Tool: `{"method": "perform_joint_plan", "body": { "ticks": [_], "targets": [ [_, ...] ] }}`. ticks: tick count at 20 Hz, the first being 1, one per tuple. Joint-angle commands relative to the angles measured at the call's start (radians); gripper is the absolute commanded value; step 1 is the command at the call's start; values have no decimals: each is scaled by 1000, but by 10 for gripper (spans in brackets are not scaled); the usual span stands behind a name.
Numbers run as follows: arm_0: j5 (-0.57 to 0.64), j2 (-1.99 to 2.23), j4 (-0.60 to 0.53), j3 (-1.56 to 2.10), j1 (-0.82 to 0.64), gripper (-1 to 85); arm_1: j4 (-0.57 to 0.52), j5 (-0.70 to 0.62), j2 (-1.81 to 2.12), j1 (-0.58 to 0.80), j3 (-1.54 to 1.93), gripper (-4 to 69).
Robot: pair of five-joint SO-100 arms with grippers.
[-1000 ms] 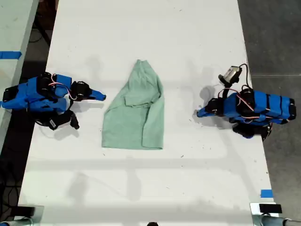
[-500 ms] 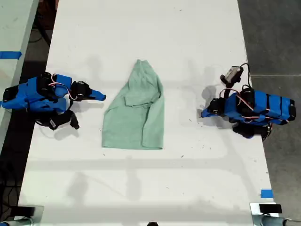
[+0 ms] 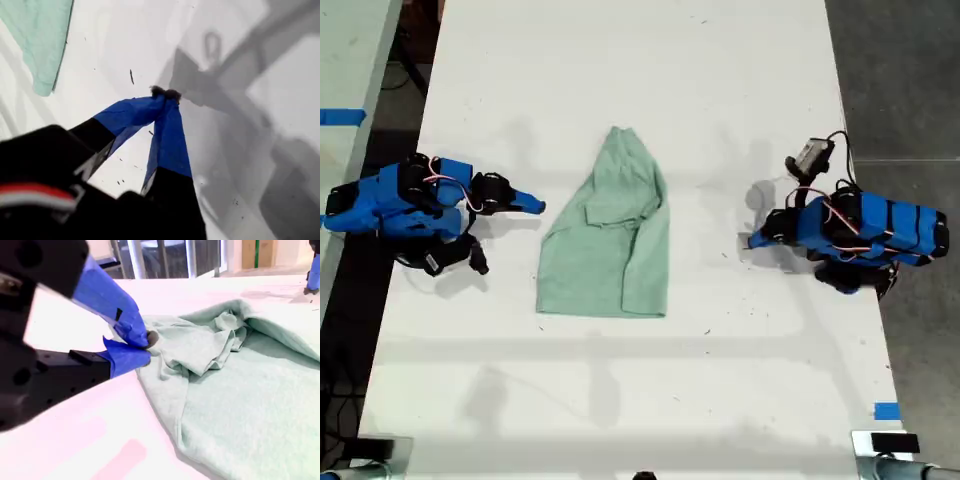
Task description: Fold t shirt
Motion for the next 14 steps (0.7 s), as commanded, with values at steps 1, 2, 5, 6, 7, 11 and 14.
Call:
{"method": "perform_joint_plan", "body": {
  "ticks": [1,2,5,6,7,11,14],
  "targets": [
    [-9,6,-12,3,14,-2,-20,-21,8,-18,-12,-25],
    [-14,6,-12,3,17,-2,-21,-23,8,-18,-12,-25],
    [-9,6,-12,3,14,-2,-29,-37,8,-20,-12,-25],
    [-12,6,-12,3,17,-2,-32,-40,8,-21,-12,-25],
    [-14,6,-12,3,17,-2,-32,-41,8,-20,-11,-25],
    [-14,6,-12,3,12,-2,-40,-41,8,-9,-8,-25],
    [-14,6,-12,3,11,-2,-41,-41,8,-9,-2,-25]
  ]
}}
